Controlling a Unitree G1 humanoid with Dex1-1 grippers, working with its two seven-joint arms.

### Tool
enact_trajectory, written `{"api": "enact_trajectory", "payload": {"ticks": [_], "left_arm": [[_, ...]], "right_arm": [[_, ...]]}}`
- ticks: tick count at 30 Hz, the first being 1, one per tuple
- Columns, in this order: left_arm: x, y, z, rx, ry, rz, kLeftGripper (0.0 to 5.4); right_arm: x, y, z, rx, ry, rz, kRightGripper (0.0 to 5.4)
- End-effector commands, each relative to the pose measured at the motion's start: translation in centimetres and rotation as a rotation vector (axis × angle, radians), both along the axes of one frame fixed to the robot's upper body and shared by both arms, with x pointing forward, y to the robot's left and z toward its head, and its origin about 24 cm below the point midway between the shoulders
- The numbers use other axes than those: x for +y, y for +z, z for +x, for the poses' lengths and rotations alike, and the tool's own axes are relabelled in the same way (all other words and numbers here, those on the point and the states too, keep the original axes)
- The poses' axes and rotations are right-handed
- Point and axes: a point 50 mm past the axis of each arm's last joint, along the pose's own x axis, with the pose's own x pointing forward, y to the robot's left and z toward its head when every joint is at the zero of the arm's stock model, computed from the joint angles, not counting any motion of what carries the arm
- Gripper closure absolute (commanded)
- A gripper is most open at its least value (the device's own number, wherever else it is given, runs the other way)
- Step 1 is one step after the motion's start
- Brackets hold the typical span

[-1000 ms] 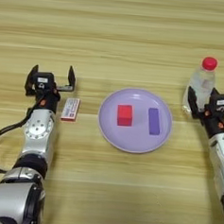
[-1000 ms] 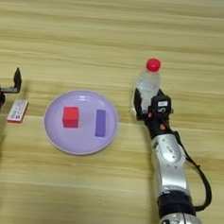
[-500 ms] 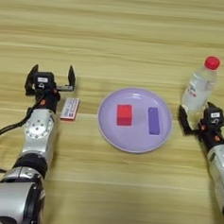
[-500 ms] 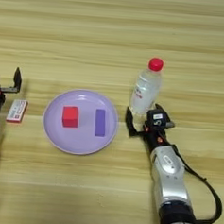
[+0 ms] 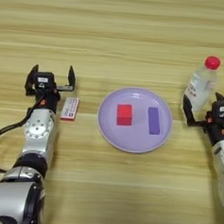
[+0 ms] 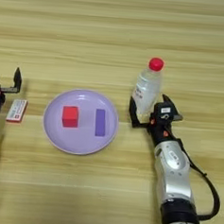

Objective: Move the objects on the table

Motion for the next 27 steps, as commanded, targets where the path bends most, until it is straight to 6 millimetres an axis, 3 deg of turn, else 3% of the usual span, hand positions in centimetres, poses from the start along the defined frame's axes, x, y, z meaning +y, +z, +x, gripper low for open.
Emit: {"api": "enact_trajectory", "payload": {"ticks": [1,9,15,27], "left_arm": [[-0.1,0.4,0.4,-0.009,-0.008,0.012,0.00],[-0.1,0.4,0.5,-0.005,-0.009,0.012,0.00],[-0.2,0.4,0.6,-0.002,-0.011,0.012,0.00],[-0.3,0.3,0.6,0.002,-0.011,0.013,0.00]], "right_arm": [[-0.1,0.8,0.1,-0.026,0.009,0.035,0.01],[-0.2,2.3,0.0,-0.088,0.017,0.038,0.01],[-0.3,4.6,-0.1,-0.219,0.019,-0.001,0.01],[0.5,7.1,-1.5,-0.427,0.055,-0.029,0.01]]}}
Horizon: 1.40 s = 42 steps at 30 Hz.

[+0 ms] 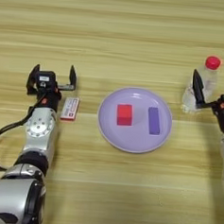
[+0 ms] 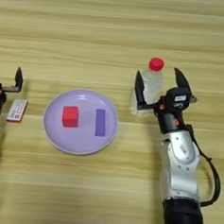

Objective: Move the objects on the table

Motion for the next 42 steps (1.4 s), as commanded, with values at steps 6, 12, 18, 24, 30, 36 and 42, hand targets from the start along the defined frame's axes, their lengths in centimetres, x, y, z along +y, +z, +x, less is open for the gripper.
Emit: {"api": "enact_trajectory", "payload": {"ticks": [6,12,18,24,30,36,42], "left_arm": [[-0.1,0.3,0.3,-0.005,-0.008,0.018,0.00],[-0.2,0.2,0.2,-0.004,-0.008,0.018,0.00],[-0.1,0.2,0.3,-0.001,-0.007,0.017,0.00],[0.0,0.2,0.3,0.001,-0.008,0.017,0.00],[0.0,0.2,0.4,0.005,-0.011,0.020,0.00],[0.0,0.1,0.3,0.005,-0.009,0.020,0.00],[0.0,0.1,0.2,0.006,-0.008,0.022,0.00]], "right_arm": [[2.0,1.5,-1.1,-0.116,0.078,-0.061,0.01],[4.5,1.9,-1.8,-0.134,0.189,-0.080,0.01],[7.9,1.9,-2.2,-0.068,0.339,-0.140,0.01],[9.6,0.7,-1.3,0.088,0.383,-0.161,0.01],[10.9,-0.4,-0.2,0.197,0.417,-0.188,0.01],[12.0,-1.6,0.4,0.271,0.446,-0.226,0.01],[13.3,-2.5,0.4,0.332,0.509,-0.253,0.01]]}}
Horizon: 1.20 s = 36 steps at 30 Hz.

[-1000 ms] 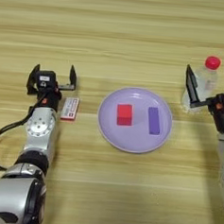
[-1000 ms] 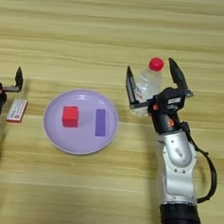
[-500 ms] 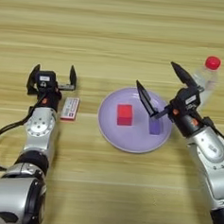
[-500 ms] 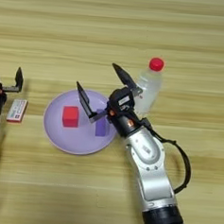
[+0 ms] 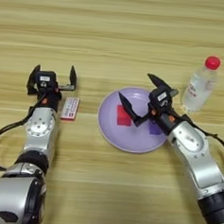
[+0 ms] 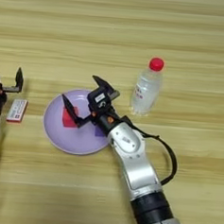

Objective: Move the objects on the table

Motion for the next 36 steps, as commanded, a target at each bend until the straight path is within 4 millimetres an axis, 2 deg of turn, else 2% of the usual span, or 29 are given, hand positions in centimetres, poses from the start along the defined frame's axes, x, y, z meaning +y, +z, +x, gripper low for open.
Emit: {"api": "enact_trajectory", "payload": {"ticks": [1,11,20,36], "left_arm": [[0.0,0.2,0.1,-0.007,-0.007,0.019,0.00],[0.0,0.2,0.1,-0.010,-0.007,0.021,0.00],[0.0,0.2,0.1,-0.009,-0.007,0.022,0.00],[-0.4,0.2,0.2,-0.011,-0.010,0.017,0.00]], "right_arm": [[1.0,-0.6,0.2,0.045,0.044,-0.030,0.01],[1.5,-2.1,-0.1,0.099,0.073,-0.061,0.01],[1.5,-3.5,0.6,0.156,0.053,-0.087,0.01],[1.4,-4.7,0.9,0.183,0.061,-0.113,0.01]]}}
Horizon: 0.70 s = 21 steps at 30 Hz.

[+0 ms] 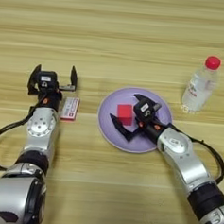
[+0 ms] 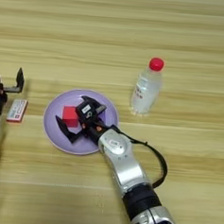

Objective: Move the objects on the table

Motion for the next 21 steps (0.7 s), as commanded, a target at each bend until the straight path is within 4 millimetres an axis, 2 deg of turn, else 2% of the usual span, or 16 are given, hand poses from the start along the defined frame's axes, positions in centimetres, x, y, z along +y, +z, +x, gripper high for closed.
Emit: {"api": "enact_trajectory", "payload": {"ticks": [1,18,21], "left_arm": [[-0.23,0.26,0.17,-0.013,-0.004,0.004,0.00],[-0.20,0.28,0.20,-0.013,0.000,0.002,0.00],[-0.18,0.27,0.19,-0.013,0.001,0.003,0.00]], "right_arm": [[0.07,0.13,0.26,-0.014,0.007,-0.008,0.01],[0.26,-0.44,-0.09,0.002,0.037,-0.013,2.02],[0.31,-0.43,-0.12,0.002,0.040,-0.009,2.19]]}}
